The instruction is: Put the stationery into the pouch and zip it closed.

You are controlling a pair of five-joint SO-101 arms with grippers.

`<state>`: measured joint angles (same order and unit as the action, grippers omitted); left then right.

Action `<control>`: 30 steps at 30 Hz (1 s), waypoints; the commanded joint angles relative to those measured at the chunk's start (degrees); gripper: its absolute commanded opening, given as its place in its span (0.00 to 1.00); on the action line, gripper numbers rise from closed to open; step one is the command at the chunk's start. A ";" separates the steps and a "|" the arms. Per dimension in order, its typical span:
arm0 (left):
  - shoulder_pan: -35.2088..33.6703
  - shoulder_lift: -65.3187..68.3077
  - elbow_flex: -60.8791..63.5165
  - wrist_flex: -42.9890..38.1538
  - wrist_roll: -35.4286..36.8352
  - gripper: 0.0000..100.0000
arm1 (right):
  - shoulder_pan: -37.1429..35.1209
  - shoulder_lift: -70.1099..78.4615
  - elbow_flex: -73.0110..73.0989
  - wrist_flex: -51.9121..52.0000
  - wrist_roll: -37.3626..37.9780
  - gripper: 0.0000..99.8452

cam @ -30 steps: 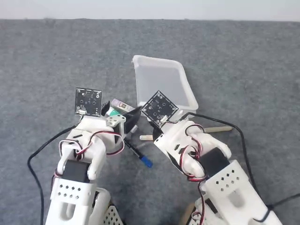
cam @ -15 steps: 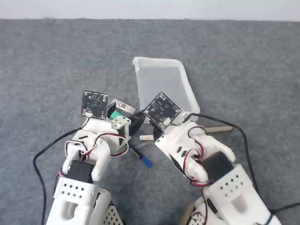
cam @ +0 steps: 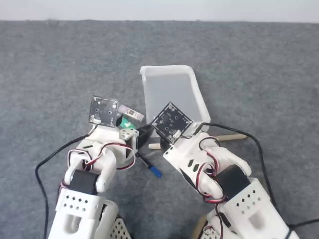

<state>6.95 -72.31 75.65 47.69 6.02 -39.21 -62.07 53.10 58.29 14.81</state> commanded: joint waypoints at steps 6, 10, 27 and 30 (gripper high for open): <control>-2.11 0.18 -6.64 5.71 -0.53 0.34 | 2.86 1.10 -1.05 -3.47 -0.53 0.01; -2.02 0.18 -6.46 5.54 -0.53 0.34 | 2.68 0.66 -1.05 -3.47 -0.62 0.01; -1.85 0.70 0.48 -4.31 -0.62 0.33 | 2.51 0.57 -1.41 -2.95 -0.70 0.01; -1.93 0.70 1.89 -5.89 -2.37 0.33 | 2.51 0.48 -1.49 -3.03 -0.70 0.01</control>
<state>5.19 -72.31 77.14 44.97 5.93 -37.27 -61.71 53.01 56.26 14.81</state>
